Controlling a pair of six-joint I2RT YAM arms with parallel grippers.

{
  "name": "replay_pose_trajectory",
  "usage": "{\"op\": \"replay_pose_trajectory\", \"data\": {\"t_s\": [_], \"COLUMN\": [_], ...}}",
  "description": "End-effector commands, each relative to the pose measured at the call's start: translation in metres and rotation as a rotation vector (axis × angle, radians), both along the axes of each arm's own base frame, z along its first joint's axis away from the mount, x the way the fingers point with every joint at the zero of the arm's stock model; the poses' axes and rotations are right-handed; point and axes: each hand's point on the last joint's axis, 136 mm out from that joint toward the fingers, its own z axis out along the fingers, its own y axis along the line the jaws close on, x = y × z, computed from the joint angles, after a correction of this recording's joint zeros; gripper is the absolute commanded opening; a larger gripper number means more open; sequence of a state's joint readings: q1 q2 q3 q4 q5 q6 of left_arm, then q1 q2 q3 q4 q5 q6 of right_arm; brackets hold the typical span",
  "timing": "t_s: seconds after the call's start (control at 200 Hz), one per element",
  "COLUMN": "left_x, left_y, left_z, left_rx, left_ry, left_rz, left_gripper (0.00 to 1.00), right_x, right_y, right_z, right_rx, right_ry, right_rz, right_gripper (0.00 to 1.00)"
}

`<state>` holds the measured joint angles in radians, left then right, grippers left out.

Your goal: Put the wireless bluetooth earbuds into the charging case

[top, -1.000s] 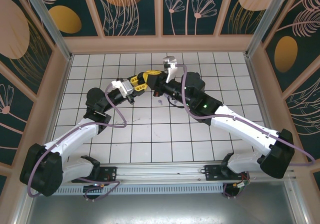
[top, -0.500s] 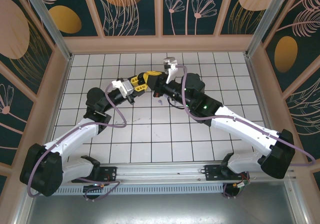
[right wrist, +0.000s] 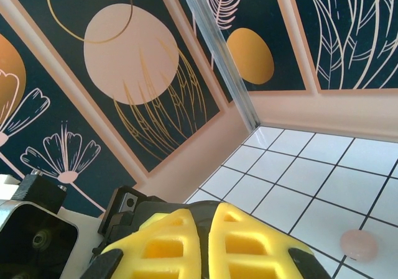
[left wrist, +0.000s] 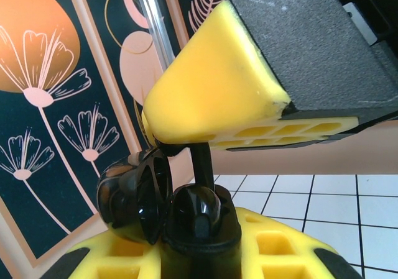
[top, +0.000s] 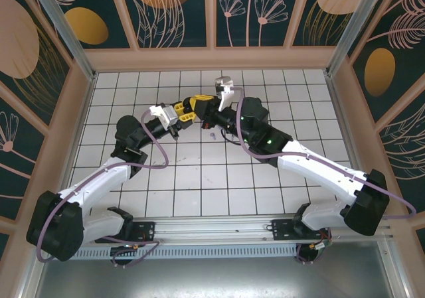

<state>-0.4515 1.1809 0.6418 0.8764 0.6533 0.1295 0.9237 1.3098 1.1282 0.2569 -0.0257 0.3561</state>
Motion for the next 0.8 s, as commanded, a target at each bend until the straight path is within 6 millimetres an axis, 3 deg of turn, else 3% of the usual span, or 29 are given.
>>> {"op": "replay_pose_trajectory", "data": {"t_s": [0.0,0.18,0.5,0.796], "left_x": [-0.020,-0.021,-0.015,-0.005], "left_y": [0.004,0.003,0.001,-0.004], "left_z": [0.055,0.049,0.030,0.020], "left_rx": [-0.086,-0.078,-0.050,-0.015], "left_ry": [-0.182,-0.173,-0.188,-0.191], "left_rz": [-0.029,-0.037,-0.019,-0.011], "left_gripper": [0.00,0.00,0.00,0.00], "right_x": [-0.016,-0.016,-0.021,-0.035], "right_y": [0.011,0.004,-0.009,-0.019], "right_z": [-0.054,-0.037,0.020,0.036], "right_rx": [-0.140,-0.095,0.020,0.032], "right_ry": [0.101,0.096,0.004,-0.059], "right_rz": [0.082,0.060,0.043,0.082], "right_gripper": [0.08,0.08,0.08,0.09]}}
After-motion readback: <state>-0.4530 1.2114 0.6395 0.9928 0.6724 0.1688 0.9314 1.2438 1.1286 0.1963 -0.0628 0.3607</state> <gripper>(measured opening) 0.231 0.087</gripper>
